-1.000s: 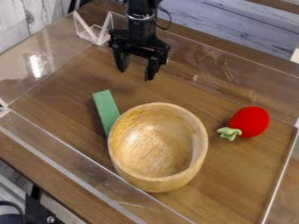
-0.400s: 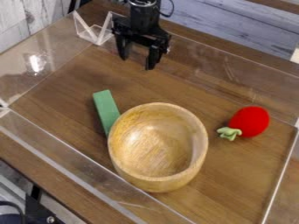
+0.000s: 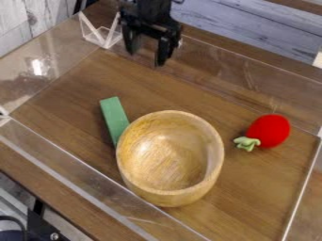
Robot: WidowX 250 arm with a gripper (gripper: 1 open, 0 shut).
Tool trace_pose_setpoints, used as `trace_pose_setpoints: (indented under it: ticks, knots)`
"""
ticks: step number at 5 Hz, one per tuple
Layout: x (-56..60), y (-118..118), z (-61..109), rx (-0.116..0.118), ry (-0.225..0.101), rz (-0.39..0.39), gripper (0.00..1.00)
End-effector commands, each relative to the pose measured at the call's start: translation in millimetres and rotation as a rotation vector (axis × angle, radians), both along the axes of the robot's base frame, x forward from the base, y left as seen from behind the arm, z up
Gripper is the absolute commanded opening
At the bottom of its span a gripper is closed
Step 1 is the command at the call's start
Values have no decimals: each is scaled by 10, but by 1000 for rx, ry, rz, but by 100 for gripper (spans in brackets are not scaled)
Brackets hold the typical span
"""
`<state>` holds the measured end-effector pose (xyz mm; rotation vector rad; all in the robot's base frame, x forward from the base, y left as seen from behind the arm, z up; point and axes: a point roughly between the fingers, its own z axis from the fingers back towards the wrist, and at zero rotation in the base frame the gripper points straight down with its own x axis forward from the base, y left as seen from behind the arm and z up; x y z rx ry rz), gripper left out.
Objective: Move the red object to the right side of the table
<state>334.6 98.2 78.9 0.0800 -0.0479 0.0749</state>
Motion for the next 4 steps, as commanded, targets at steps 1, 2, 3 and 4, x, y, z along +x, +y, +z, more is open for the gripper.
trace_pose_setpoints:
  ticks: [1, 2, 3, 4]
  knots:
    - [-68, 55, 189, 16, -65, 71, 0]
    - [-30, -2, 100, 10, -70, 34, 100]
    - [-1, -51, 10, 8, -68, -1, 100]
    - [72, -7, -48, 12, -73, -24, 100]
